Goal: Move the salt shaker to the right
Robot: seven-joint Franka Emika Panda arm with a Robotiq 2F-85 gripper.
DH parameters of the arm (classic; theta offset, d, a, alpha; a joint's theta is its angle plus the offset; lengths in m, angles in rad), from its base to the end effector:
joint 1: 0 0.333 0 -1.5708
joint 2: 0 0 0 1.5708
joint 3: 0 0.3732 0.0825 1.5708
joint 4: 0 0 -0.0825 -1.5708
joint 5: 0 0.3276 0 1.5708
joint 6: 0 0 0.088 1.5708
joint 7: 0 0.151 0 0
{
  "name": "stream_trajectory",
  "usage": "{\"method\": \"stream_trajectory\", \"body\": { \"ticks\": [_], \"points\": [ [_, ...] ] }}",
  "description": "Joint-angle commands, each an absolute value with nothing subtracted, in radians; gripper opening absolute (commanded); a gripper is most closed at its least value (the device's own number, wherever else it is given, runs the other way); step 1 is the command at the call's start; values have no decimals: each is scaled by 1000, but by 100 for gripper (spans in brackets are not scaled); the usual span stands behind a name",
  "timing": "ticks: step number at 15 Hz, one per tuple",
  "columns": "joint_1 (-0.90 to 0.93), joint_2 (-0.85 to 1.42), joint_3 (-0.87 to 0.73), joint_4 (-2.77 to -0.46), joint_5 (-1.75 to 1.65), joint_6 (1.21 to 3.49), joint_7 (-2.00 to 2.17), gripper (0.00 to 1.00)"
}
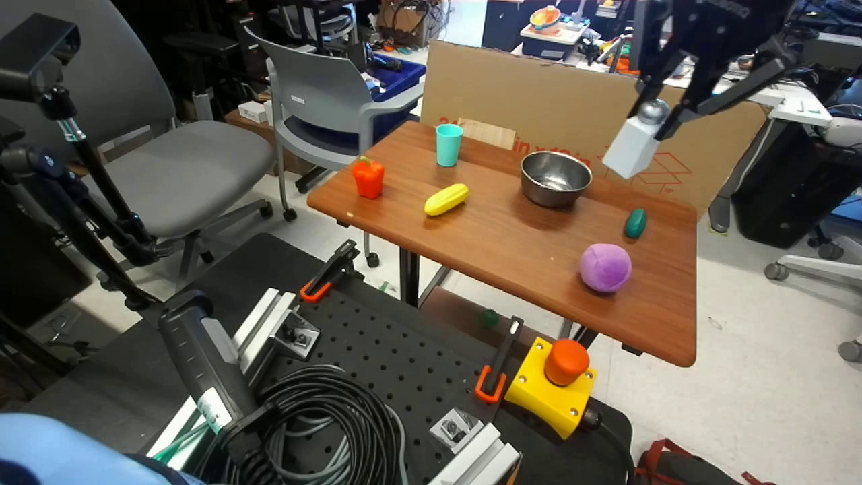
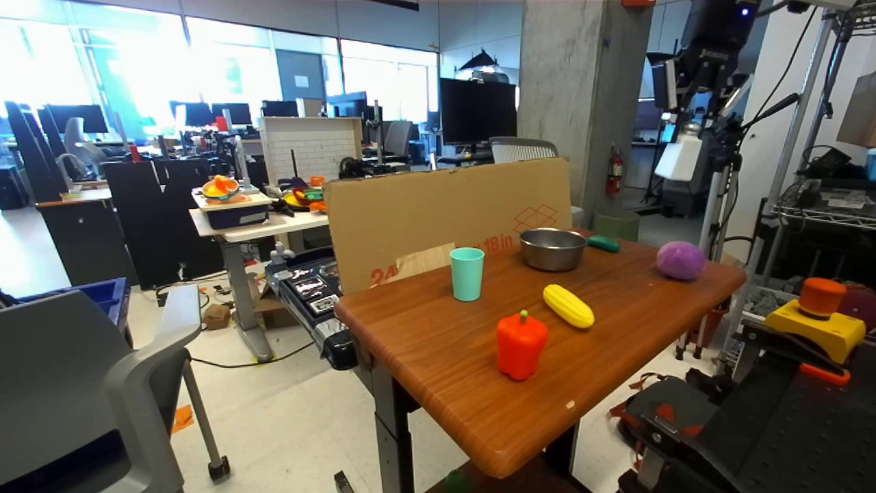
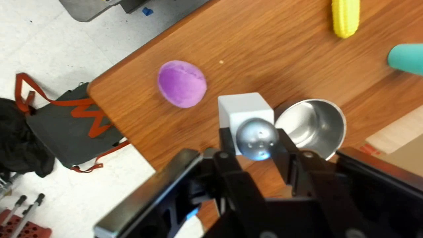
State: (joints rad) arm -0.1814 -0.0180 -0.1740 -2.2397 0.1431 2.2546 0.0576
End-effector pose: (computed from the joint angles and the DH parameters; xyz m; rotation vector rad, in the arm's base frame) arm 0.4527 -0.1590 0.4271 -2.9364 0.7525 -0.0747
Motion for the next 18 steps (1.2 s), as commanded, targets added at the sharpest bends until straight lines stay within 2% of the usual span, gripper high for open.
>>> {"method": "stream_trajectory", "body": {
  "ticks": [1, 7, 18],
  "points": [
    [-237, 70, -234, -2150, 149, 2235, 86, 9],
    [-292, 262, -274, -2003, 166, 2224, 148, 9],
    [-264, 558, -217, -1732, 155, 2163, 266, 9]
  ]
}}
